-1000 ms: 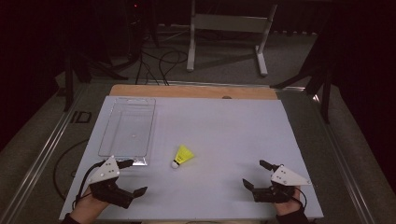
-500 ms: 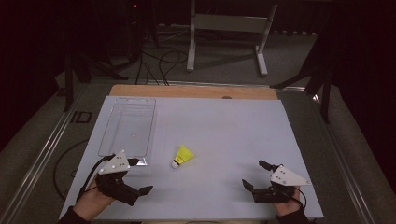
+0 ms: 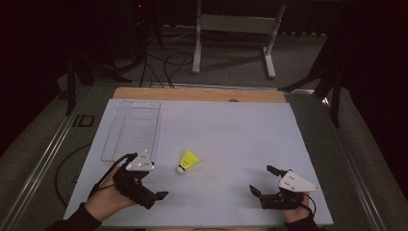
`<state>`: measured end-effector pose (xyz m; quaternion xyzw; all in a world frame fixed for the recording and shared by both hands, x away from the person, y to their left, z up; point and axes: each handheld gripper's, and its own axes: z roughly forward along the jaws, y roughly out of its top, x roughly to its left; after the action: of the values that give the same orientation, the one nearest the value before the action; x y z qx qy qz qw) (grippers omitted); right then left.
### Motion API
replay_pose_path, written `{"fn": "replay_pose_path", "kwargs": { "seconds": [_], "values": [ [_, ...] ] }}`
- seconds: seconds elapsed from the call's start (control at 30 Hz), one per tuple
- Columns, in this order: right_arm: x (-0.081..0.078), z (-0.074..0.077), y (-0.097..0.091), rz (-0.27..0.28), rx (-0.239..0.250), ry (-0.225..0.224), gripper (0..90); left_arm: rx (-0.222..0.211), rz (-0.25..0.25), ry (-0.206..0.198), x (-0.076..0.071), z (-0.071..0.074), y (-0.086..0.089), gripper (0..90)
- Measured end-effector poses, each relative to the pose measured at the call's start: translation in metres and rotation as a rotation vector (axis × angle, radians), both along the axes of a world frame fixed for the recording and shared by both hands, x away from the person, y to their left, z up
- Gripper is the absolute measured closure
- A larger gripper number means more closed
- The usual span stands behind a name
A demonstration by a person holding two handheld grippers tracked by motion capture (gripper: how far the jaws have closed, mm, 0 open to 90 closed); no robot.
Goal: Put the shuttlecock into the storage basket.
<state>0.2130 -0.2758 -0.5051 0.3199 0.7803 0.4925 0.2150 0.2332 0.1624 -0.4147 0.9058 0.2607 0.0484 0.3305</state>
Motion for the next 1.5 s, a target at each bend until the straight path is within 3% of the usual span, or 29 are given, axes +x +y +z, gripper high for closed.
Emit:
{"fn": "replay_pose_path", "kwargs": {
  "seconds": [0.23,0.53,0.67,0.93,1.2,1.5],
  "values": [
    [0.000,0.000,0.000,-0.002,-0.002,0.000,8.2,0.048,0.061,0.028,0.009,0.009,-0.014,0.1],
    [-0.001,0.001,0.000,-0.004,-0.001,0.000,8.2,0.073,0.063,0.044,0.019,0.006,-0.032,0.1],
    [-0.001,0.001,0.000,-0.009,0.000,-0.003,8.2,0.079,0.092,0.060,0.027,0.000,-0.040,0.1],
    [-0.001,0.000,0.001,0.000,-0.005,-0.001,8.2,0.113,0.089,0.113,0.039,-0.014,-0.052,0.2],
    [-0.001,0.000,0.001,0.004,-0.009,0.002,8.2,0.182,0.118,0.219,0.063,-0.034,-0.060,0.3],
    [0.000,-0.001,0.002,0.008,-0.008,0.006,8.2,0.222,0.136,0.250,0.078,-0.052,-0.067,3.5]
  ]
}}
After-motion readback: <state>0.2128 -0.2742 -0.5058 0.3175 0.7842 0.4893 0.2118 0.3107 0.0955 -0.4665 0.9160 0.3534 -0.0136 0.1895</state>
